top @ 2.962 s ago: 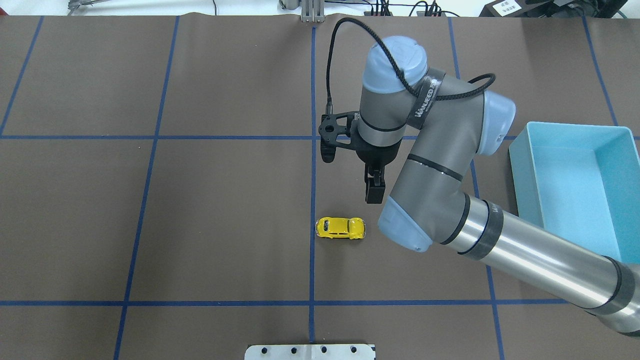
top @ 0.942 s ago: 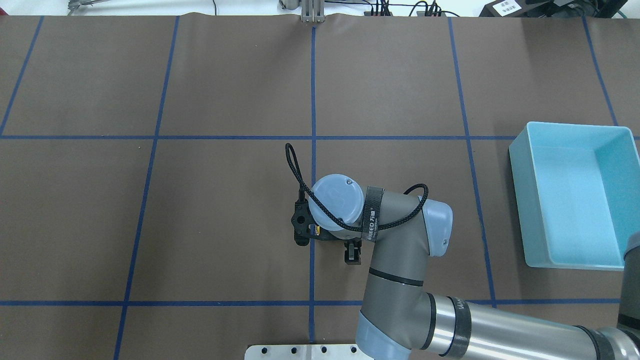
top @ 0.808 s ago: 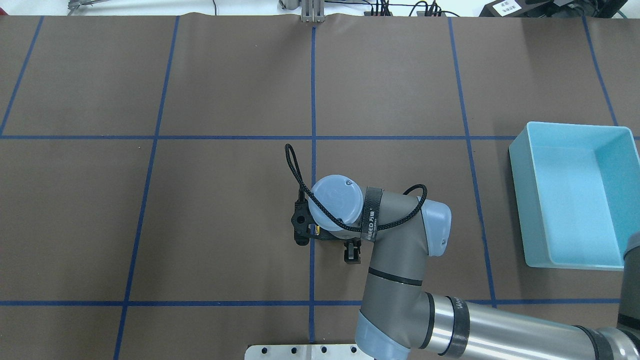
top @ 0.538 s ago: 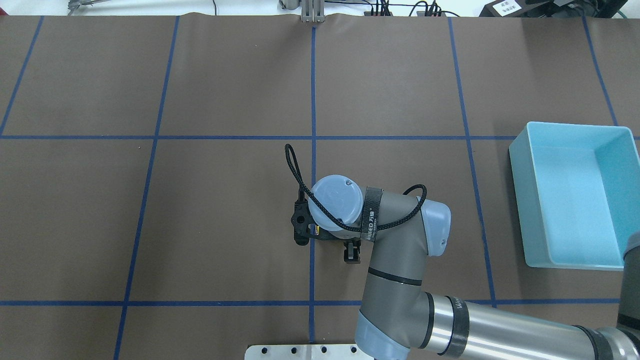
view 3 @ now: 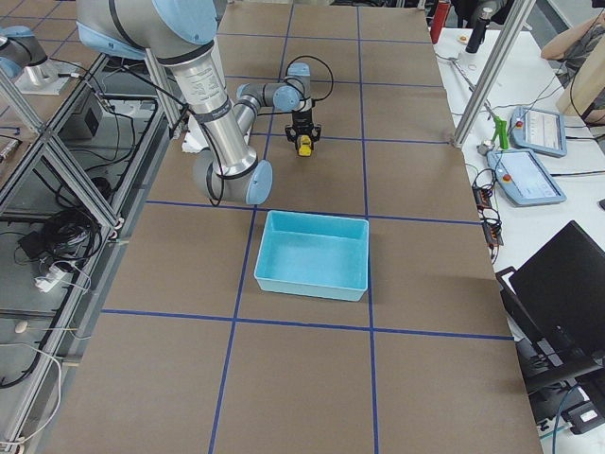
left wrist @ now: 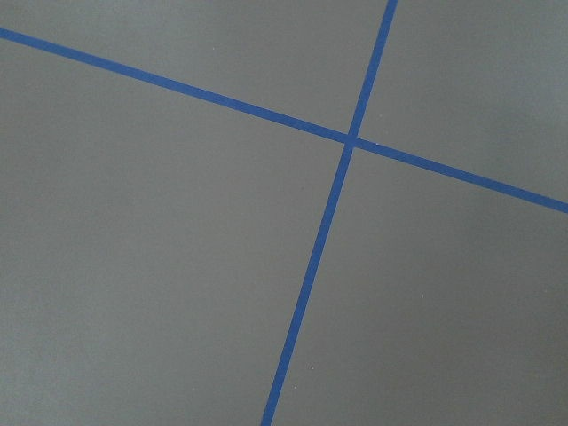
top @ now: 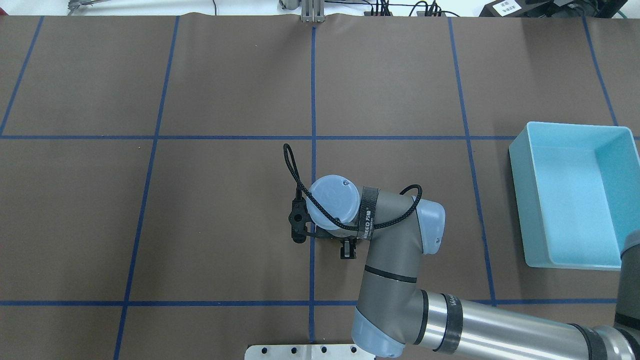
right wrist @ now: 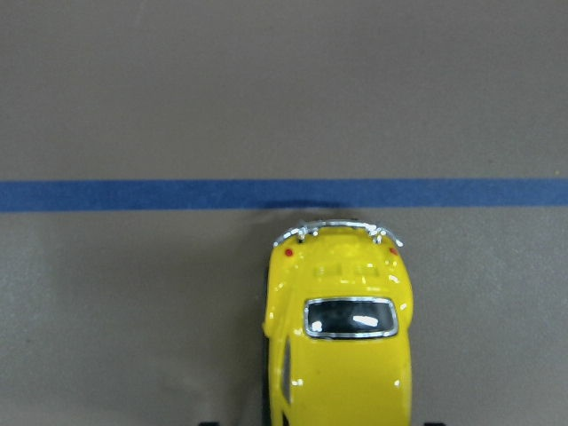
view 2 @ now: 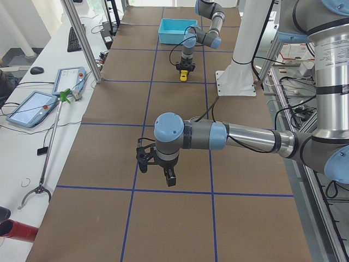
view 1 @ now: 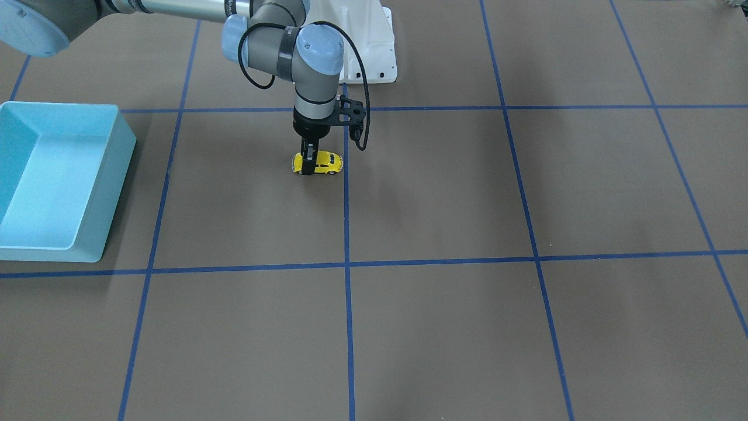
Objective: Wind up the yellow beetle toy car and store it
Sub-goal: 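Lower the right gripper and close it on the yellow car, then lift the car with the right gripper and carry it over the blue bin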
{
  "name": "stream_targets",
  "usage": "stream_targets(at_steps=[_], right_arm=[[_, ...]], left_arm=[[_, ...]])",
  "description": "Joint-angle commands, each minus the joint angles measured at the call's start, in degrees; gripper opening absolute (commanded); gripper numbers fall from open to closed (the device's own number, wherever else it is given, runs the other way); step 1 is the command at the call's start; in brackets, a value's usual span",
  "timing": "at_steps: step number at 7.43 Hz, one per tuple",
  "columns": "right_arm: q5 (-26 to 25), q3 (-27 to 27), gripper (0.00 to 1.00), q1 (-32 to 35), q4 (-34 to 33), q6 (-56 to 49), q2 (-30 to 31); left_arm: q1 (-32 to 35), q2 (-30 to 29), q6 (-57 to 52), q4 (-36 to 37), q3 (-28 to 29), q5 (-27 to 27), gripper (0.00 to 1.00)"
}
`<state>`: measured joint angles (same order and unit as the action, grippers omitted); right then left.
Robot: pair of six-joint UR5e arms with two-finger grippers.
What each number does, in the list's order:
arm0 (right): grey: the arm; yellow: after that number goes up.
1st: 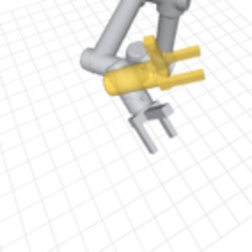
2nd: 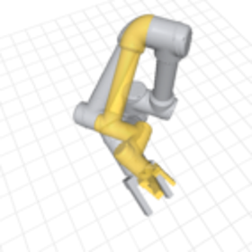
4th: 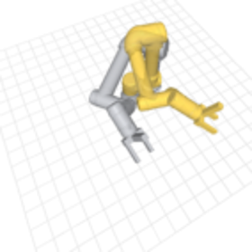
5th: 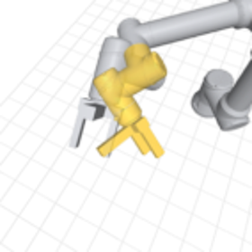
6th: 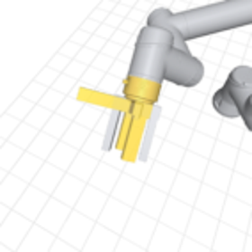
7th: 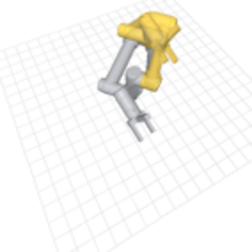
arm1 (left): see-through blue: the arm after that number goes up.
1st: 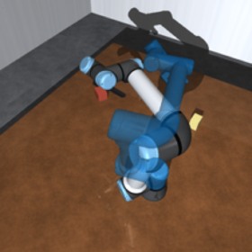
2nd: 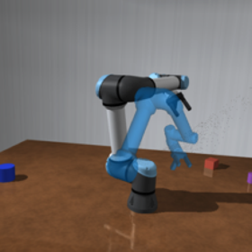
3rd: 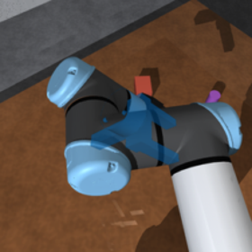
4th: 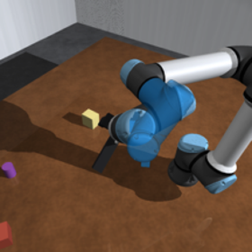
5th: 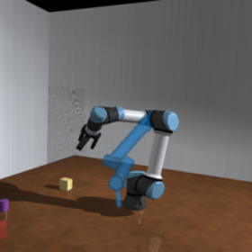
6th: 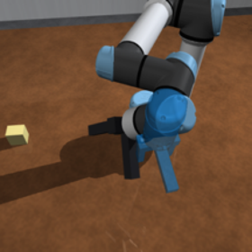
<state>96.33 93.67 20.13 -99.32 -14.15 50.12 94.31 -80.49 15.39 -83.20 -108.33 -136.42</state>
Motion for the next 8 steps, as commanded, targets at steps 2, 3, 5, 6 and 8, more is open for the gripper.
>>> stream_targets(at_steps=[2,3,5,6,8], right_arm=[[0.96,2.63,0.00,3.14,-0.95,-0.35,0.33],[2.79,4.57,0.00,6.73,-2.44,-1.22,0.77],[5.35,13.84,0.00,12.63,-3.95,-4.30,8.27],[8.06,17.56,0.00,16.14,-3.43,-4.30,13.81],[16.83,18.12,0.00,27.63,-3.33,-5.61,18.58]], left_arm=[[0.00,0.07,-0.10,-0.04,0.13,0.01,1.00],[0.00,0.07,-0.10,-0.04,0.14,0.01,1.00],[0.00,-0.02,-0.10,-0.04,0.22,0.01,1.00],[0.00,-0.02,-0.10,-0.04,0.22,0.01,1.00],[0.00,-0.02,-0.10,-0.04,0.31,0.01,1.00]])
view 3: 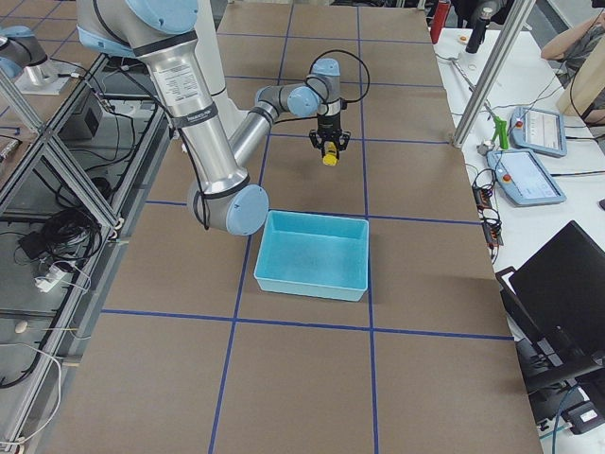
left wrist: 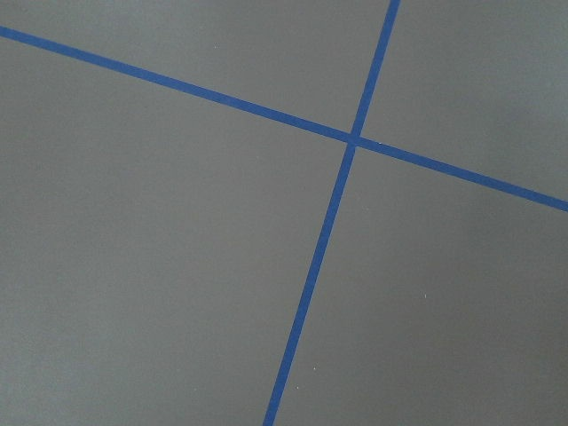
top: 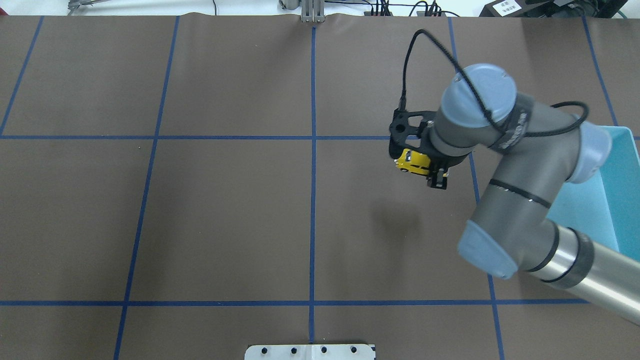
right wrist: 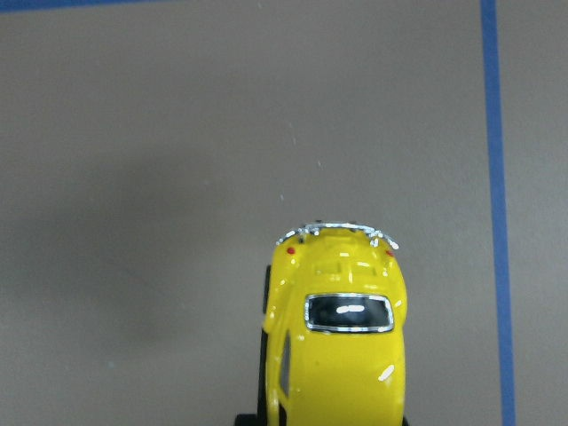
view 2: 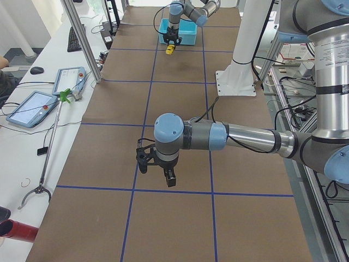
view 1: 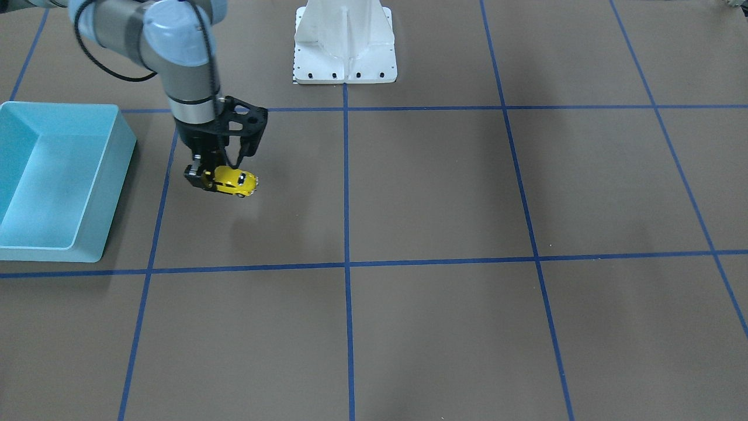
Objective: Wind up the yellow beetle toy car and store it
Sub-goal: 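Lift the car with the right gripper and carry it over the blue bin, then lower the car into the blue bin and open the right gripper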
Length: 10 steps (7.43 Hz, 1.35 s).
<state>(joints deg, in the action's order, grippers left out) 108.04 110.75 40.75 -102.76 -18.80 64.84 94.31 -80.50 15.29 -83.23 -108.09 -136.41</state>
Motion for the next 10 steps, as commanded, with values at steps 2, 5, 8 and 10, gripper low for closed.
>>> stream_targets(at_steps=[2,5,8,10], right_arm=[[9.97,0.96,0.03,18.43,0.36,-12.59,10.97],[13.94,0.61,0.03,24.64,17.24,-9.36,30.36],[19.04,-4.13,0.08,24.65,27.35,-0.80,34.40],[18.96,-7.72,0.16,24.56,27.43,-0.27,32.56]], left_arm=[[0.00,0.00,0.00,0.00,0.24,0.00,1.00],[0.00,-0.09,-0.09,-0.09,0.33,1.83,1.00],[0.00,-0.27,-0.09,0.00,0.33,2.37,1.00],[0.00,-0.27,-0.09,0.09,0.33,2.37,1.00]])
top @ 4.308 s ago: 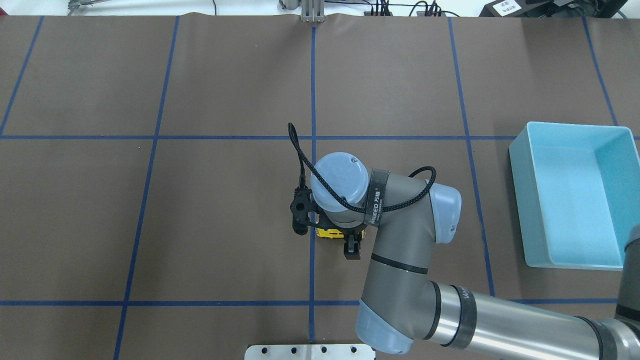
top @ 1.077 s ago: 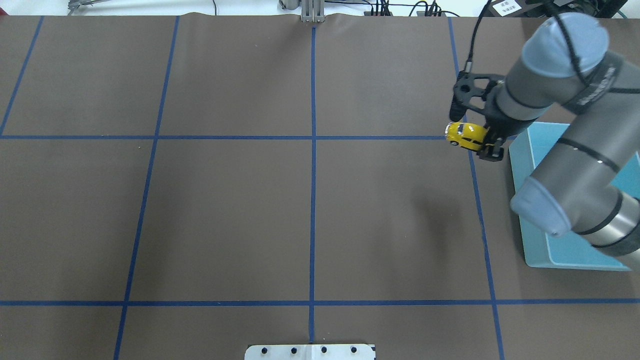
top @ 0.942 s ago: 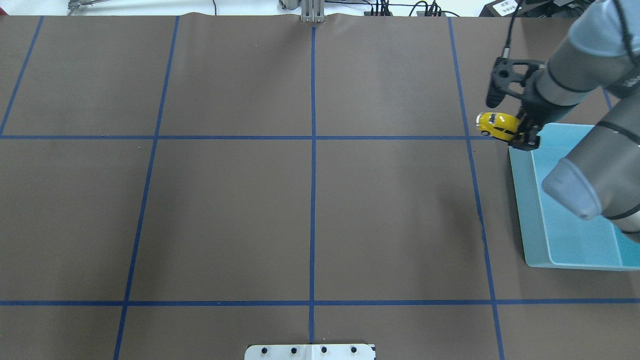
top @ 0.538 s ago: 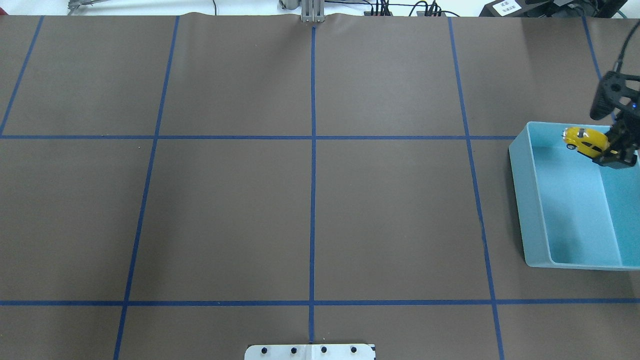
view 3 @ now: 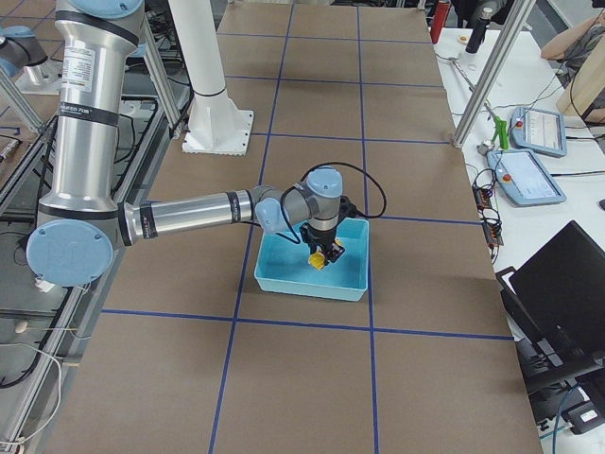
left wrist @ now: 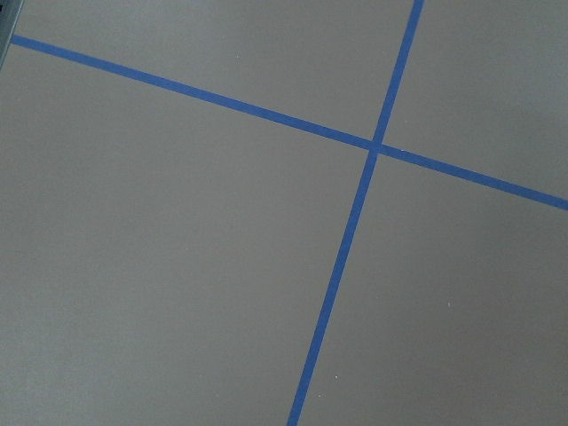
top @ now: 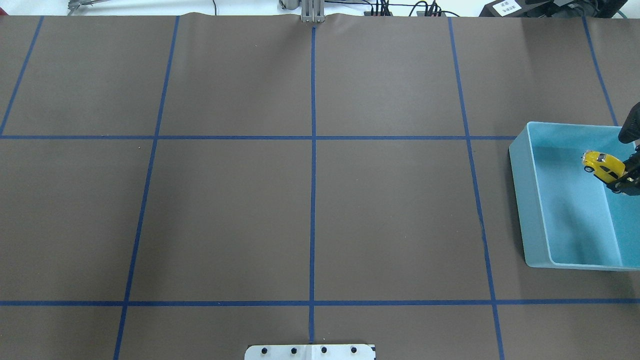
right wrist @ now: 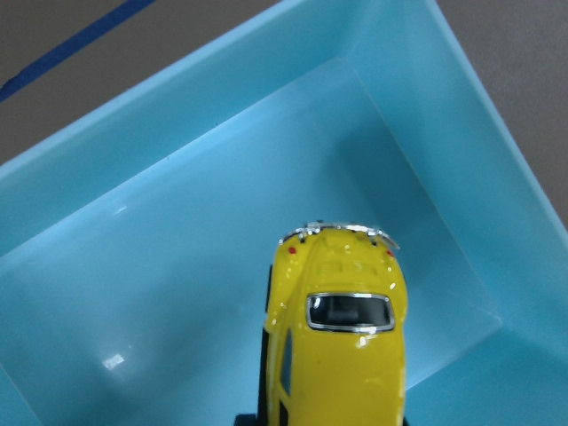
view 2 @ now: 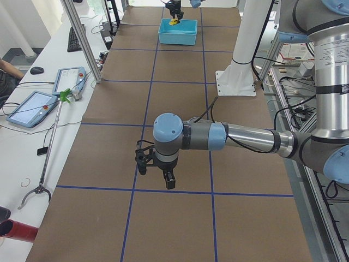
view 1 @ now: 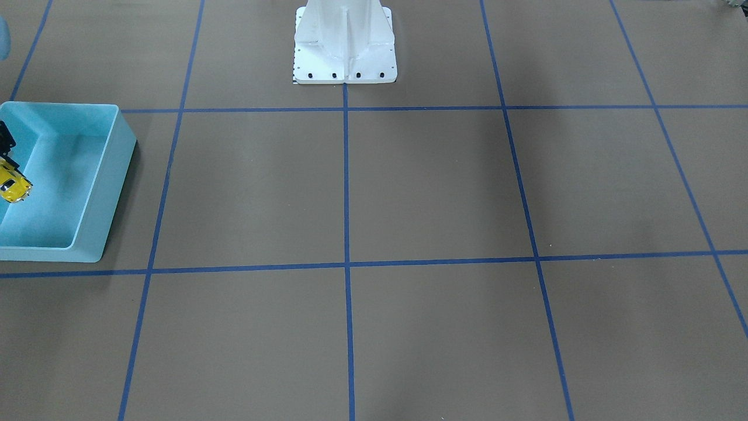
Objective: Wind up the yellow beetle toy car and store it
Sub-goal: 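Lower the car into the blue bin and open the right gripper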
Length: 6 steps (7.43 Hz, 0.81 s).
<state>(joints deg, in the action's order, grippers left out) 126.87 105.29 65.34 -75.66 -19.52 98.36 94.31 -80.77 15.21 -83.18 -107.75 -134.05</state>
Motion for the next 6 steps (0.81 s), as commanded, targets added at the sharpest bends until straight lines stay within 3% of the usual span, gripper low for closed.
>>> stream_targets(at_steps=[1,4,5,6], right_arm=[[0.13,-3.59,0.23,-0.21,0.34,0.44,-1.76],[0.40,-8.69,0.47,-0.39,0.34,0.79,-7.47],[1.09,-9.39,0.99,-0.39,0.34,0.88,-8.18],[2.84,-9.57,1.00,-0.39,0.34,1.06,-8.53]], left_arm=[[0.00,-0.01,0.00,0.03,0.00,0.02,1.00],[0.00,-0.01,0.00,0.03,0.00,0.02,1.00],[0.09,0.08,0.00,0.03,0.00,0.02,1.00],[0.09,-0.01,0.09,0.03,-0.09,0.02,1.00]])
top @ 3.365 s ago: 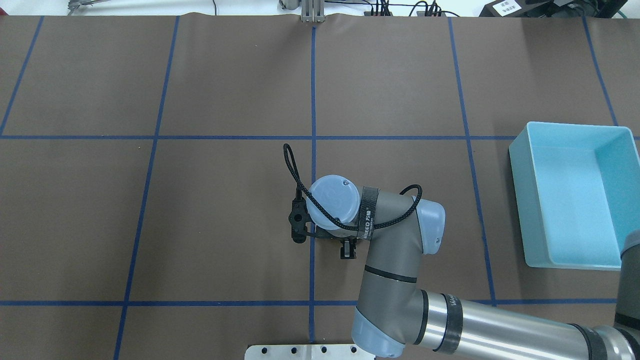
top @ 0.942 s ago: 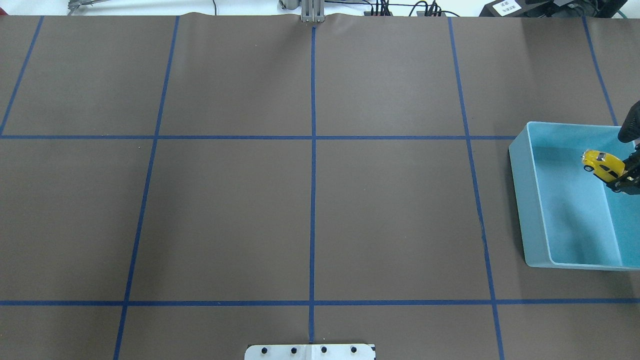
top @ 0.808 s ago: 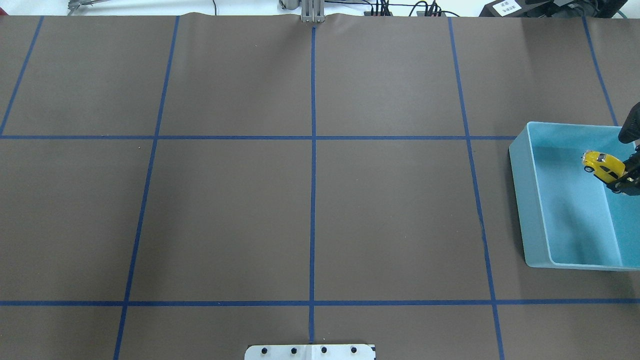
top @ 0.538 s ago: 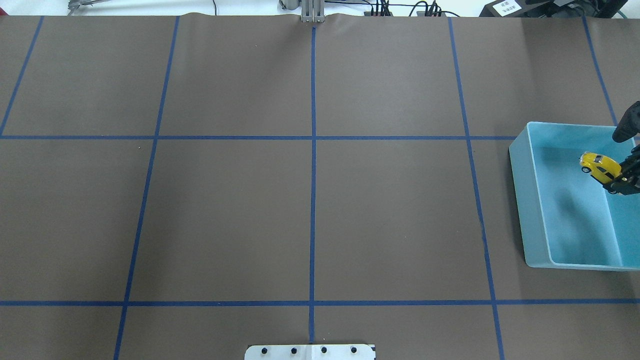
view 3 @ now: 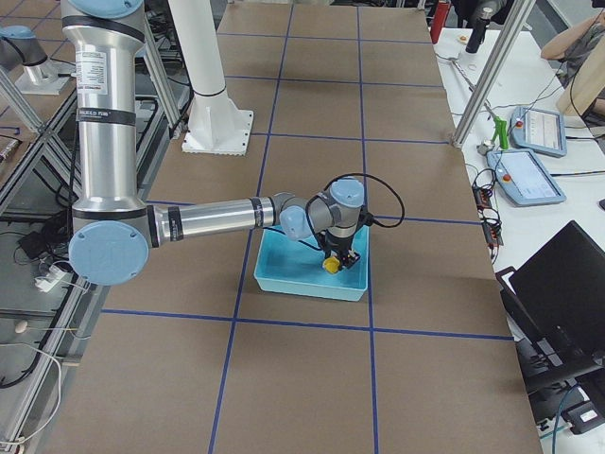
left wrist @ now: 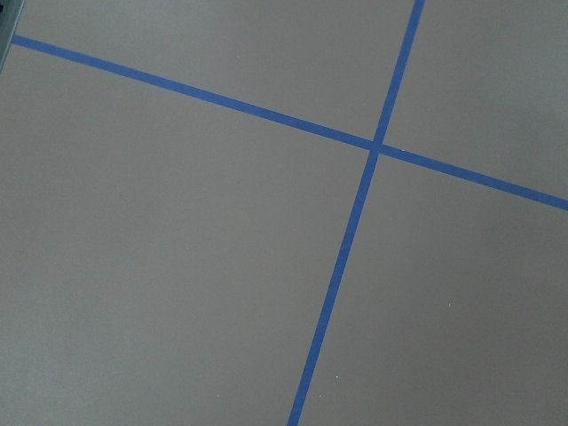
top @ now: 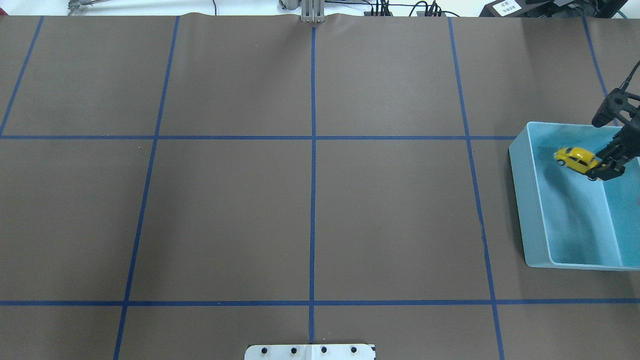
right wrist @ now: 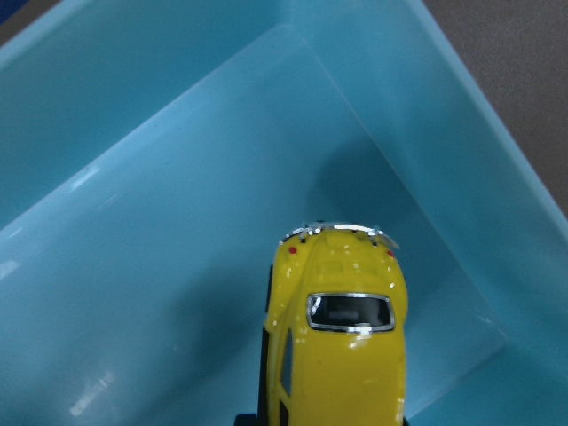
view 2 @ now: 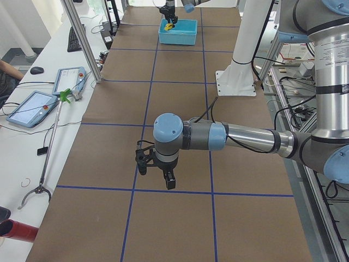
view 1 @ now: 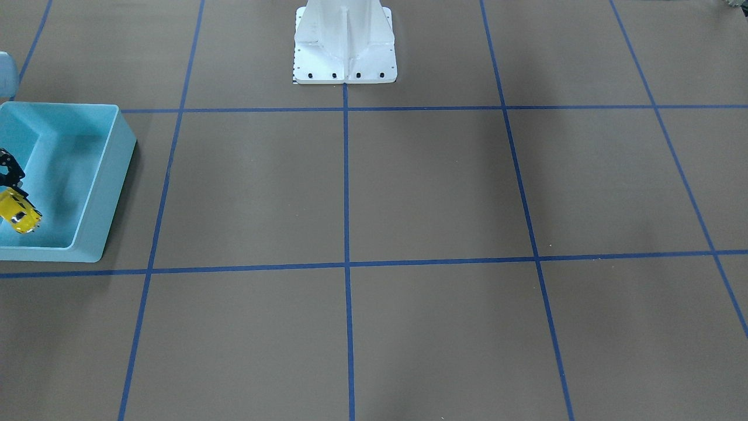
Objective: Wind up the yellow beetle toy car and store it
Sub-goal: 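Lower the car into the blue bin and open the right gripper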
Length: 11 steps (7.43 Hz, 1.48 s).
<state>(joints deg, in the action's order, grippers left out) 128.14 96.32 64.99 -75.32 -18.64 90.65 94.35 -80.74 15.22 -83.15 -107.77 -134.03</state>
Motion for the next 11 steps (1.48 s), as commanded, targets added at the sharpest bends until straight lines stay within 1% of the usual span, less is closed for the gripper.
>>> stream_targets(at_steps=[1,2,3,4,6,7,8,9,11], right_arm=[[2.02,-0.09,1.00,0.05,0.00,0.70,-1.44],[2.11,0.61,1.00,0.40,0.00,0.88,-2.22],[2.55,1.40,1.00,2.84,-0.52,0.88,-2.41],[3.42,1.32,1.00,6.60,-2.62,0.88,-3.19],[3.26,1.06,1.00,17.22,-12.17,0.97,-6.09],[2.91,-0.94,1.00,21.54,-13.35,1.84,-6.10],[2.90,-3.49,1.00,24.89,-13.53,5.59,-5.49],[3.17,-5.69,1.00,27.10,-13.36,12.15,-4.01],[3.25,-5.71,1.00,27.30,-13.45,26.22,-2.24]], left_arm=[[0.13,0.49,0.24,0.00,-0.25,0.00,1.00],[0.13,0.67,0.25,0.00,-0.25,0.00,1.00],[0.21,0.94,0.25,0.00,-0.25,0.09,1.00],[1.96,1.11,0.16,0.00,-0.25,0.09,1.00],[2.85,1.20,0.07,0.00,-0.34,0.09,1.00],[2.85,1.20,0.07,0.00,-0.34,0.09,1.00],[2.77,1.12,0.07,0.00,-0.25,0.09,1.00],[2.68,0.94,0.07,0.00,-0.34,0.09,1.00],[2.59,0.68,0.07,0.00,-0.16,0.09,1.00]])
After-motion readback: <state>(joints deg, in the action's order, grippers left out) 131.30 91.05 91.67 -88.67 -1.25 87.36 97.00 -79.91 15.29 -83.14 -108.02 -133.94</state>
